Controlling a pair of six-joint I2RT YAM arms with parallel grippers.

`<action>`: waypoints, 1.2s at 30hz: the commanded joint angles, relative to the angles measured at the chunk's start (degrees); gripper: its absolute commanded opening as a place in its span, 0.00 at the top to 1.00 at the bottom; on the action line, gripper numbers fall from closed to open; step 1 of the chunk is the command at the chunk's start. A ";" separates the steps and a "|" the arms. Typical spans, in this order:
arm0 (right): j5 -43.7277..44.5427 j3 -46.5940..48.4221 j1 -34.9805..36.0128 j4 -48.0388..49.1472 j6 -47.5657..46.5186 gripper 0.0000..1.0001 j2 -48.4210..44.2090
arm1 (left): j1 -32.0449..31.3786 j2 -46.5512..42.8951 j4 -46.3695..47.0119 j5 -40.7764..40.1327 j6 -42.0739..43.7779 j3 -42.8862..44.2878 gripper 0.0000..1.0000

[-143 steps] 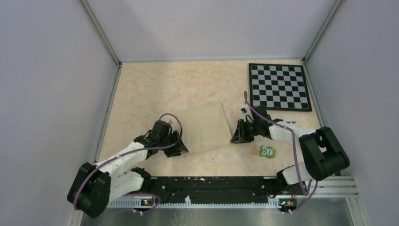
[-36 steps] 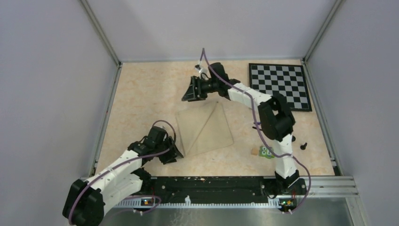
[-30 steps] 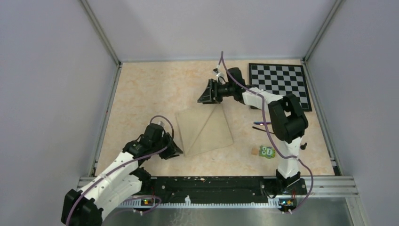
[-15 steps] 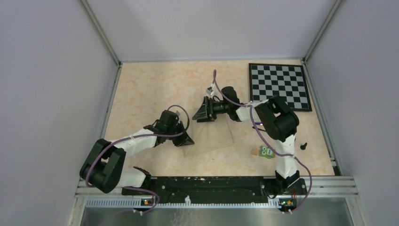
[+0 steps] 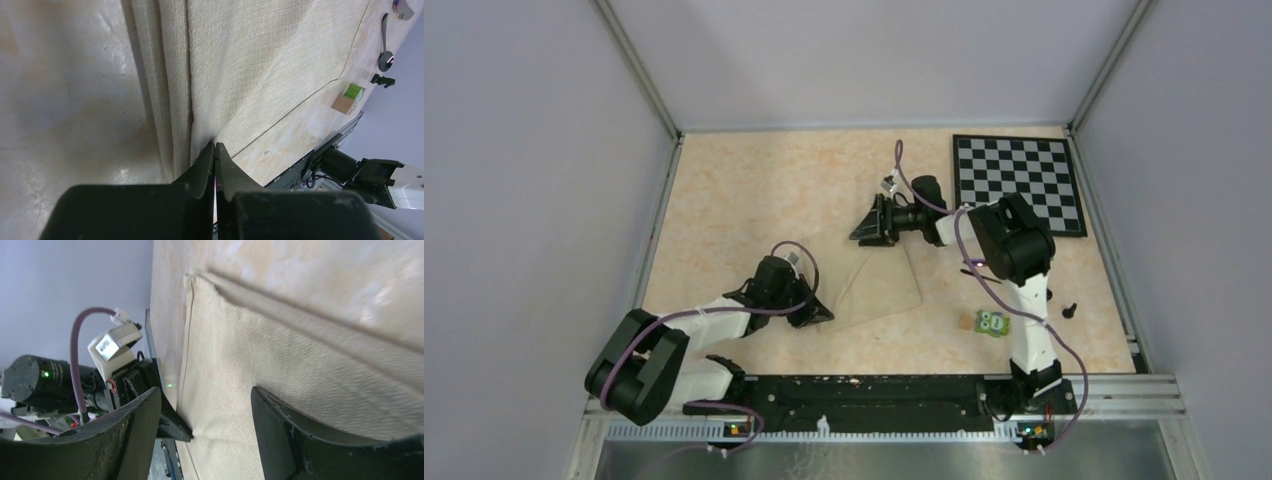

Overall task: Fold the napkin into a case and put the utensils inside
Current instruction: Flatten out the upper triangle-folded napkin at the center of the board.

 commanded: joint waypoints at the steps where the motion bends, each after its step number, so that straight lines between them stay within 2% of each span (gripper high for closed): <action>1: 0.28 3.65 -3.35 0.80 -2.18 0.34 2.98 | -0.06 -2.00 -5.53 -3.07 0.13 -2.06 1.00; 7: -0.59 8.98 -5.92 -1.28 -2.10 0.34 6.67 | -0.11 -2.33 -5.85 -2.81 0.44 -2.63 1.00; 12: -1.42 15.96 -7.50 -7.29 -4.26 0.34 9.38 | -0.09 -1.77 -6.59 -2.60 1.14 -1.60 1.00; 18: 3.02 25.86 -7.85 -25.10 -13.44 0.34 9.60 | -0.08 -2.07 -8.83 -1.05 2.91 2.43 1.00; 19: 4.49 26.56 -7.84 -27.92 -14.84 0.34 8.51 | -0.03 -2.34 -9.74 -0.94 3.39 3.83 0.97; 21: 6.94 26.76 -7.61 -33.19 -17.17 0.34 4.75 | -0.07 -3.19 -11.87 -1.25 4.58 7.01 0.83; 25: 13.32 22.50 -5.97 -39.67 -21.63 0.33 -4.69 | 0.50 -3.95 -16.39 -4.00 7.35 14.23 0.62; 28: 16.48 16.60 -3.55 -41.47 -22.22 0.33 -10.95 | 3.60 -2.63 -19.32 -6.20 10.85 19.14 0.46; 30: 17.49 10.27 -1.86 -38.61 -20.95 0.33 -15.39 | 6.97 -0.55 -19.97 -6.17 13.23 22.14 0.36; 33: 17.75 0.34 0.64 -33.55 -18.87 0.36 -21.28 | 11.35 5.82 -22.65 -7.05 18.21 28.22 0.32; 36: 18.14 -7.62 2.36 -31.73 -17.95 0.44 -25.39 | 14.18 12.83 -26.59 -10.26 22.71 35.88 0.32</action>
